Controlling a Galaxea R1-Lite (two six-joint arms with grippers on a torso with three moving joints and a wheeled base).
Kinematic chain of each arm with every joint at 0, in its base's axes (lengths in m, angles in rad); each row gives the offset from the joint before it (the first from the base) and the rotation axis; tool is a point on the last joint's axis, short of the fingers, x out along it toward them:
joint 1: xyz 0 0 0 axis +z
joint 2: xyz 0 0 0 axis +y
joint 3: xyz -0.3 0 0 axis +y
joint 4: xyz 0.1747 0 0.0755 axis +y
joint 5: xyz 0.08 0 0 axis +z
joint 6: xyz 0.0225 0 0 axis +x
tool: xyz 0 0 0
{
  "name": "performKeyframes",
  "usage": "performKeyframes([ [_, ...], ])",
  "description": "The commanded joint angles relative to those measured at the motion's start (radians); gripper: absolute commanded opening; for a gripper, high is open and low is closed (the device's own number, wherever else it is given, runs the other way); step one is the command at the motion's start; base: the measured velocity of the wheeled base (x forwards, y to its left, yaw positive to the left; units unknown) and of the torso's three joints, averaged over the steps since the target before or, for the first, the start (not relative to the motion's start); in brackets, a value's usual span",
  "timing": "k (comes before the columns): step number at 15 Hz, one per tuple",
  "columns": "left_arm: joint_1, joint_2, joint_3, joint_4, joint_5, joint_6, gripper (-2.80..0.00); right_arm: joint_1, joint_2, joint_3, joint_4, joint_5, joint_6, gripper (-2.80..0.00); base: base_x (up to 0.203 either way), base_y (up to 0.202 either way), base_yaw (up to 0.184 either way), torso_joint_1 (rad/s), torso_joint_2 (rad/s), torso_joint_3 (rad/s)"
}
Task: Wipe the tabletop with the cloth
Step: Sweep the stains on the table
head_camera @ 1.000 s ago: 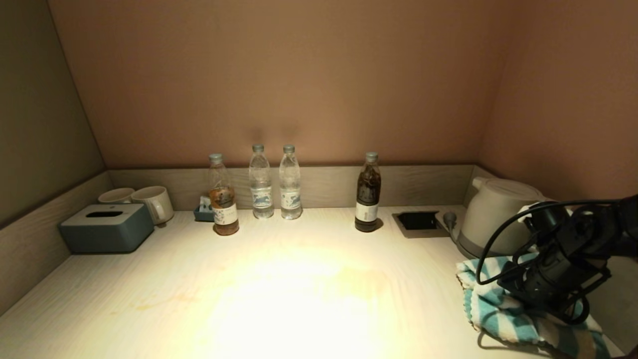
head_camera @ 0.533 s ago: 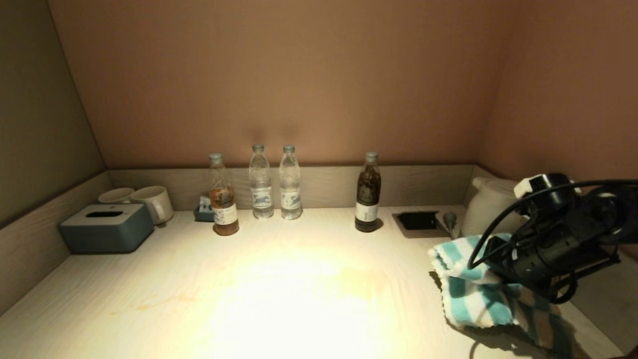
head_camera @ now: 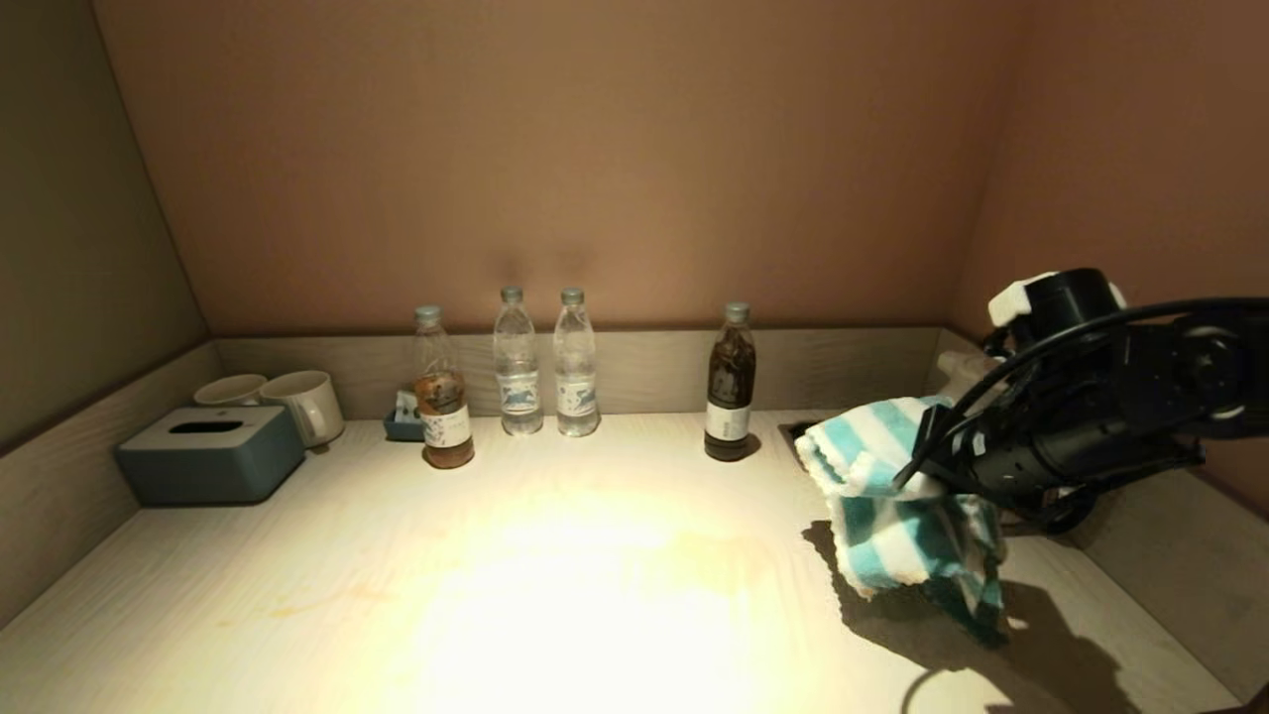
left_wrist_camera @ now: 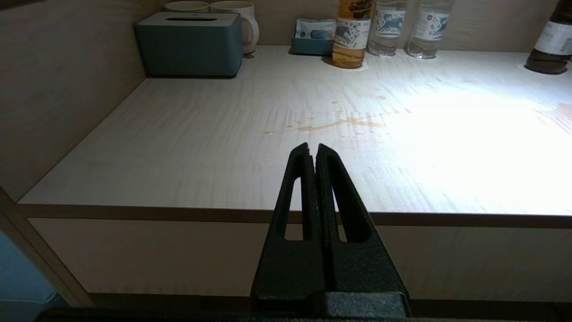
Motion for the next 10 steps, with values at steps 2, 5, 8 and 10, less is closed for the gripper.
performKeyframes([
  [2, -0.001, 0.002, 0.0, 0.0, 0.0, -0.001, -2.8, 0.043, 0.092, -0.021, -0.007, 0.003, 0.002, -2.8, 0.0, 0.0, 0.0, 0.0, 0.0, 0.0],
  [5, -0.001, 0.002, 0.0, 0.0, 0.0, -0.001, -2.8, 0.046, 0.137, -0.027, -0.005, 0.003, 0.002, -2.8, 0.0, 0.0, 0.0, 0.0, 0.0, 0.0],
  [8, -0.001, 0.002, 0.0, 0.0, 0.0, -0.001, -2.8, 0.071, 0.153, -0.021, -0.002, 0.001, 0.0, -2.8, 0.0, 0.0, 0.0, 0.0, 0.0, 0.0],
  [10, -0.001, 0.002, 0.0, 0.0, 0.0, -0.001, -2.8, 0.079, 0.185, -0.027, 0.001, -0.003, 0.0, -2.8, 0.0, 0.0, 0.0, 0.0, 0.0, 0.0],
])
